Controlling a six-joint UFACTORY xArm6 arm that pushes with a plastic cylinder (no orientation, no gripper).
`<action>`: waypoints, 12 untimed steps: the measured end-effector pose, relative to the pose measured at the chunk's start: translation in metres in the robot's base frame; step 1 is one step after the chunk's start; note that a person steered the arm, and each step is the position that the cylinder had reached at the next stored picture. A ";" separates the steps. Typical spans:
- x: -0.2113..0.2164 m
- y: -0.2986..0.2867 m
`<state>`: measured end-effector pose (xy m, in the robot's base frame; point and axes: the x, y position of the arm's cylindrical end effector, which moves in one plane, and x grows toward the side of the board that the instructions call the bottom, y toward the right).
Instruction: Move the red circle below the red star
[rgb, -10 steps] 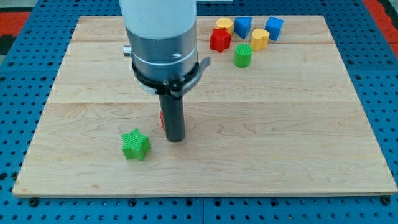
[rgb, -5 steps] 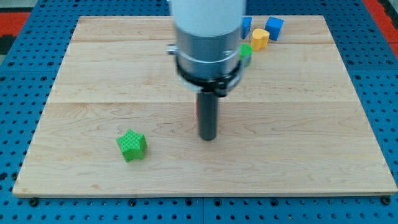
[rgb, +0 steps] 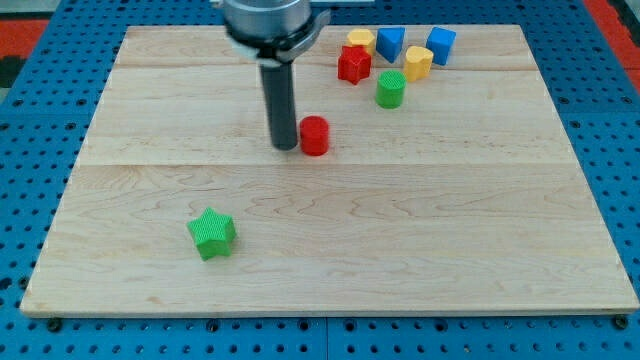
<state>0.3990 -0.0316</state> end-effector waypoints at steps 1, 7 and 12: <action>0.008 0.022; 0.021 0.056; 0.199 -0.092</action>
